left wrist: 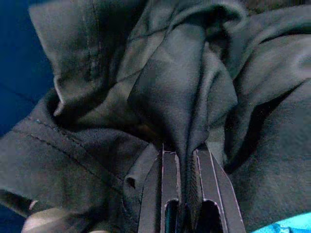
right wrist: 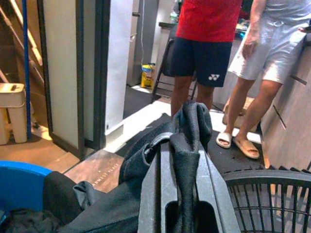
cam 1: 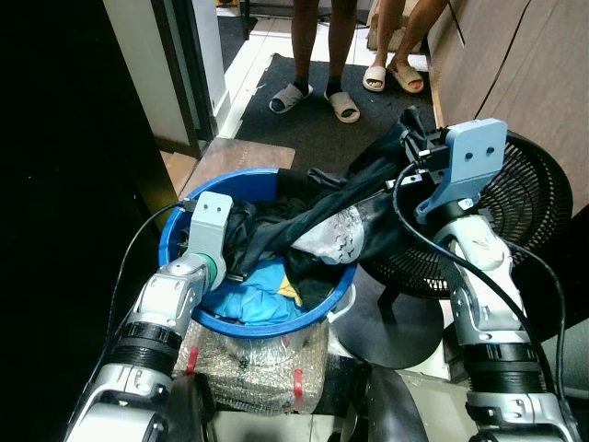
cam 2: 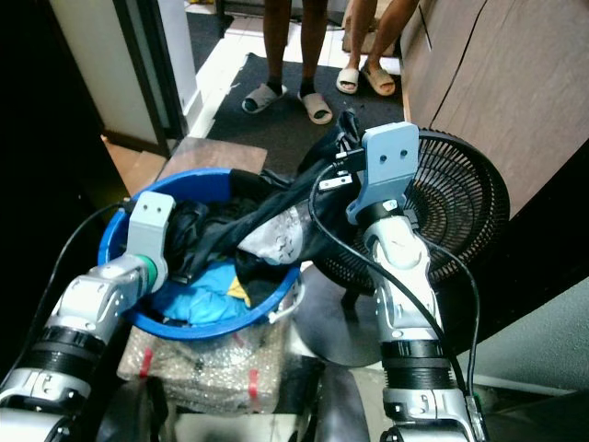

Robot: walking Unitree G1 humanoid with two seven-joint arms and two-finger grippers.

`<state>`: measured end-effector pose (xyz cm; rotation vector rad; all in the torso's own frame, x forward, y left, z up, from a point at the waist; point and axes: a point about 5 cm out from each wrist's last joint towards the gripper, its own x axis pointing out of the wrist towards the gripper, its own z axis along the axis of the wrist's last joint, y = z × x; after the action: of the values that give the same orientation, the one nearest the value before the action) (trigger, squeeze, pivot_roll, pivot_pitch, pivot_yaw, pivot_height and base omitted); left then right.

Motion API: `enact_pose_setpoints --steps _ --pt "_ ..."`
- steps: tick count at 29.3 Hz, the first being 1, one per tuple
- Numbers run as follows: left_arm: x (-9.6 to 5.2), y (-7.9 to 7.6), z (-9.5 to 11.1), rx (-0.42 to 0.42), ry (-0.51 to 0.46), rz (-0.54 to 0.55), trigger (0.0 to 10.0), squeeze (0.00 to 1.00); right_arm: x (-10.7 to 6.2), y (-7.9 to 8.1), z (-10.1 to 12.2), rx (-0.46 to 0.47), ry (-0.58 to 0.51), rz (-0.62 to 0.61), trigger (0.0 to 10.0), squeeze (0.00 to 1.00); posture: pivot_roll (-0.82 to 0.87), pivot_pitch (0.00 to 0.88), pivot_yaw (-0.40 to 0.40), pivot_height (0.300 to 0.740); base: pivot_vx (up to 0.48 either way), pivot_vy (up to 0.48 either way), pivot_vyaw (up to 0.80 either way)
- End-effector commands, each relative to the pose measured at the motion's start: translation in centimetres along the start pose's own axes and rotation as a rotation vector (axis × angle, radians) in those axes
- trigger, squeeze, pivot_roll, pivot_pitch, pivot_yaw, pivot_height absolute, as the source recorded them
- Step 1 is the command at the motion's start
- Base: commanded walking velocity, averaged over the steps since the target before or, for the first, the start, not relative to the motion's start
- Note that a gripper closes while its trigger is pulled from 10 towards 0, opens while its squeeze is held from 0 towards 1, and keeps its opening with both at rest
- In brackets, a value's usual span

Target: Clothes washing

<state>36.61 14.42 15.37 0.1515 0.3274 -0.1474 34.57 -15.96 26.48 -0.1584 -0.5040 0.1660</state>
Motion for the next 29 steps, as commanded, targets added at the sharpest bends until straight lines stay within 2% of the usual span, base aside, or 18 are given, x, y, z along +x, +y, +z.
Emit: enact_pose_setpoints --steps 1,2,3,5,6,7,9,10,12,13,14,15,18,19,21,22,24,29 --pt "-0.4 0.2 0.1 0.037 -0.075 0.017 0.0 0.00 -0.4 -0.3 -0.2 0.004 0.010 -0.019 10.0 0.00 0.08 0.190 0.034 0.550 0.000 0.000 0.00" --pt "-0.8 0.2 1.2 0.068 -0.182 0.029 0.0 0.00 -0.6 -0.3 -0.2 0.004 0.010 -0.025 10.0 0.00 0.08 0.190 0.034 0.550 0.000 0.000 0.00" --pt "-1.7 0.2 2.8 0.093 -0.317 0.056 10.0 0.00 -0.9 -0.4 -0.2 0.005 0.007 -0.042 10.0 0.00 0.08 0.183 0.032 0.550 0.000 0.000 0.00" --pt "-1.7 0.2 2.8 0.093 -0.317 0.056 10.0 0.00 -0.9 -0.4 -0.2 0.005 0.007 -0.042 10.0 0.00 0.08 0.183 0.032 0.550 0.000 0.000 0.00" --pt "-2.9 0.1 4.5 0.147 -0.446 0.084 10.0 0.00 -1.4 -0.4 -0.2 0.005 0.000 -0.059 10.0 0.00 0.08 0.176 0.032 0.550 0.000 0.000 0.00" --pt "-4.0 0.0 5.8 0.166 -0.534 0.101 10.0 0.00 -1.8 -0.3 0.0 0.001 -0.008 -0.072 10.0 0.00 0.08 0.170 0.031 0.550 0.000 0.000 0.00" --pt "-4.0 0.0 5.8 0.166 -0.534 0.101 10.0 0.00 -1.8 -0.3 0.0 0.001 -0.008 -0.072 10.0 0.00 0.08 0.170 0.031 0.550 0.000 0.000 0.00" --pt "-5.1 0.1 7.3 0.198 -0.626 0.126 10.0 0.00 -2.1 -0.2 0.1 -0.001 -0.015 -0.083 10.0 0.00 0.08 0.162 0.031 0.550 0.000 0.000 0.00" --pt "-5.1 0.1 7.3 0.198 -0.626 0.126 10.0 0.00 -2.1 -0.2 0.1 -0.001 -0.015 -0.083 10.0 0.00 0.08 0.162 0.031 0.550 0.000 0.000 0.00" --pt "-6.1 0.3 9.0 0.209 -0.698 0.153 10.0 0.00 -2.4 -0.3 0.2 -0.002 -0.020 -0.090 10.0 0.00 0.08 0.154 0.030 0.550 0.000 0.000 0.00" --pt "-6.1 0.3 9.0 0.209 -0.698 0.153 10.0 0.00 -2.4 -0.3 0.2 -0.002 -0.020 -0.090 10.0 0.00 0.08 0.154 0.030 0.550 0.000 0.000 0.00" --pt "-7.1 0.6 10.6 0.200 -0.761 0.166 10.0 0.00 -2.5 -0.4 0.3 -0.004 -0.027 -0.099 10.0 0.00 0.08 0.139 0.029 0.550 0.000 0.000 0.00" --pt "-7.1 0.6 10.6 0.200 -0.761 0.166 10.0 0.00 -2.5 -0.4 0.3 -0.004 -0.027 -0.099 10.0 0.00 0.08 0.139 0.029 0.550 0.000 0.000 0.00" --pt "-8.2 0.2 11.0 0.138 -0.765 0.121 10.0 0.00 -3.1 -0.3 0.4 0.013 -0.031 -0.115 10.0 0.00 0.08 0.112 0.026 0.550 0.000 0.000 0.00" --pt "-8.2 0.2 11.0 0.138 -0.765 0.121 10.0 0.00 -3.1 -0.3 0.4 0.013 -0.031 -0.115 10.0 0.00 0.08 0.112 0.026 0.550 0.000 0.000 0.00" --pt "-8.5 -0.3 10.5 0.095 -0.747 0.090 10.0 0.00 -3.6 -0.1 0.4 0.026 -0.030 -0.121 10.0 0.00 0.08 0.107 0.026 0.550 0.000 0.000 0.00" --pt "-8.7 -0.6 10.0 0.075 -0.742 0.076 10.0 0.00 -4.1 0.2 0.4 0.052 -0.028 -0.128 10.0 0.00 0.08 0.099 0.025 0.550 0.000 0.000 0.00" --pt "-8.8 -0.9 9.8 0.071 -0.761 0.072 10.0 0.00 -4.5 0.6 0.4 0.106 -0.028 -0.135 10.0 0.00 0.08 0.087 0.025 0.550 0.000 0.000 0.00"
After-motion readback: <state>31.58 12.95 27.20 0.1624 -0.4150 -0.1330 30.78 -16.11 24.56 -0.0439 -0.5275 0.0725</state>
